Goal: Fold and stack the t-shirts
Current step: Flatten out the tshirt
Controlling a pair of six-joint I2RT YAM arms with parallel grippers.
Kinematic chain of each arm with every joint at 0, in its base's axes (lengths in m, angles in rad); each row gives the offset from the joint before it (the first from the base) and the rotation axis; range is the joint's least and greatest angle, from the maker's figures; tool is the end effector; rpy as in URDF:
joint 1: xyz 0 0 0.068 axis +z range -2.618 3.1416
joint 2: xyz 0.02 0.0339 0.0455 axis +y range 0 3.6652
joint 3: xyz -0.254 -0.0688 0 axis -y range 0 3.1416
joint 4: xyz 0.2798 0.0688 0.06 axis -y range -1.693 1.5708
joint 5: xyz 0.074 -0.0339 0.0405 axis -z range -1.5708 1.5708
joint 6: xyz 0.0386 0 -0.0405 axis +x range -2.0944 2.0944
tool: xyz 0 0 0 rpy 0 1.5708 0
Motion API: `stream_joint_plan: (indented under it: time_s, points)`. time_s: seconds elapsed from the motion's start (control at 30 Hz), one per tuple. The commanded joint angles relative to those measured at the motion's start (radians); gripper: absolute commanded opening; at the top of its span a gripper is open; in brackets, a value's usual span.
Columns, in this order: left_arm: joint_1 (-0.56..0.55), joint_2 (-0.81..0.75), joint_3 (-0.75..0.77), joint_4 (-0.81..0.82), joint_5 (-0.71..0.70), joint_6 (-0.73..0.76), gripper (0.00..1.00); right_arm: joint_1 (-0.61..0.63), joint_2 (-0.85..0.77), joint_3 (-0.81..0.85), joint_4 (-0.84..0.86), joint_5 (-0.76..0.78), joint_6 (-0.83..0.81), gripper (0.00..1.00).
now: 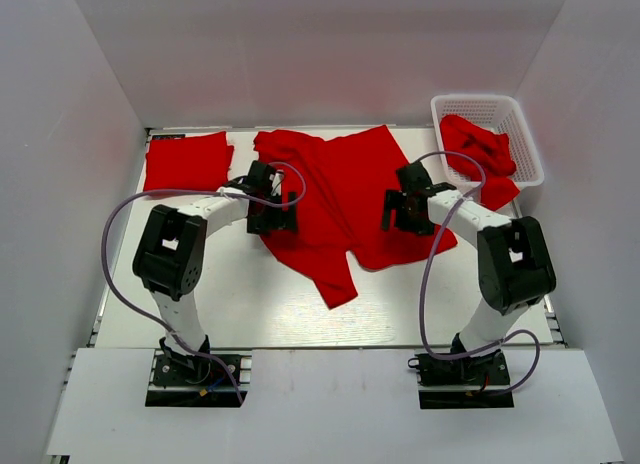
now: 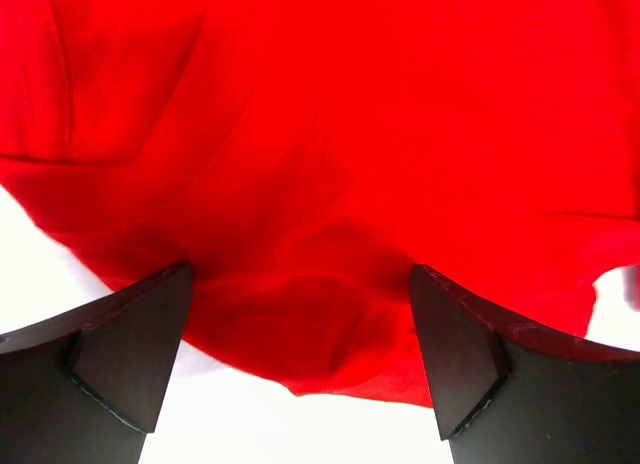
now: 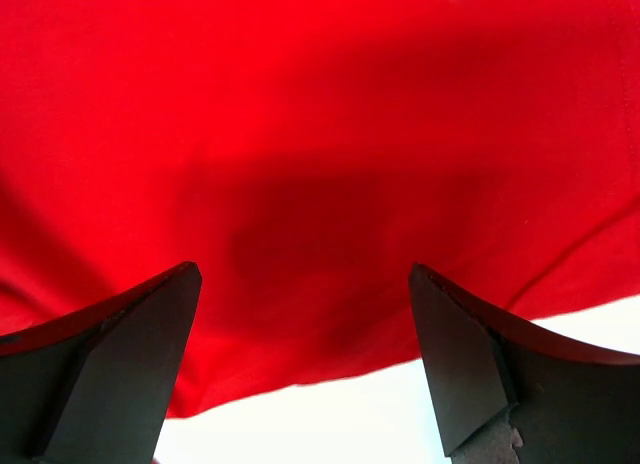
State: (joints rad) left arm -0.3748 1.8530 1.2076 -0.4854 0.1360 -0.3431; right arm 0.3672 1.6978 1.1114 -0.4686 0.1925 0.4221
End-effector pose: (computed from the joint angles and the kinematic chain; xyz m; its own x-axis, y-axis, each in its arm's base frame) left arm 0.3686 -0.1506 0.1355 -0.9330 0.0089 -0.3598 0.1089 0.9598 -0.2588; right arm 0.3514 0.1272 0.1633 -0.8489 0.1043 -0.5181 0.0915 0.9945 0.0502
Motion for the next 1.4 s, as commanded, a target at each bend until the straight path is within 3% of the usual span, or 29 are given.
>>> stream_joint_plan:
  time_s: [0.0, 0.07, 0.4, 0.6, 0.73, 0.87, 1.03, 1.13, 1.37]
  points:
    - [0.022, 0.027, 0.001, 0.057, 0.014, -0.023, 1.00, -0.034, 0.019, 0.015, 0.031, -0.031, -0.009, 0.90]
    - [0.031, 0.052, 0.001, 0.041, 0.010, -0.033, 1.00, -0.053, 0.017, -0.021, 0.042, -0.047, -0.006, 0.90]
    - [0.105, 0.087, 0.003, -0.202, -0.396, -0.108, 1.00, -0.100, -0.003, -0.160, 0.114, -0.145, -0.017, 0.90]
    - [0.171, 0.046, 0.003, -0.260, -0.470, -0.123, 1.00, -0.125, -0.004, -0.191, 0.108, -0.120, 0.003, 0.90]
    - [0.203, 0.057, 0.064, -0.230, -0.490, -0.008, 1.00, -0.143, 0.003, -0.191, 0.099, -0.099, 0.009, 0.90]
    - [0.212, 0.077, 0.107, -0.160, -0.455, 0.119, 1.00, -0.151, 0.005, -0.162, 0.099, -0.111, -0.023, 0.90]
    - [0.223, 0.032, 0.171, -0.194, -0.380, 0.133, 1.00, -0.149, -0.032, -0.142, 0.085, -0.137, -0.039, 0.90]
    - [0.194, -0.069, 0.144, -0.174, -0.262, 0.118, 1.00, -0.145, -0.056, -0.137, 0.093, -0.182, -0.042, 0.90]
    - [0.136, -0.234, -0.043, -0.066, 0.174, 0.003, 1.00, -0.149, -0.092, -0.169, 0.100, -0.151, -0.043, 0.90]
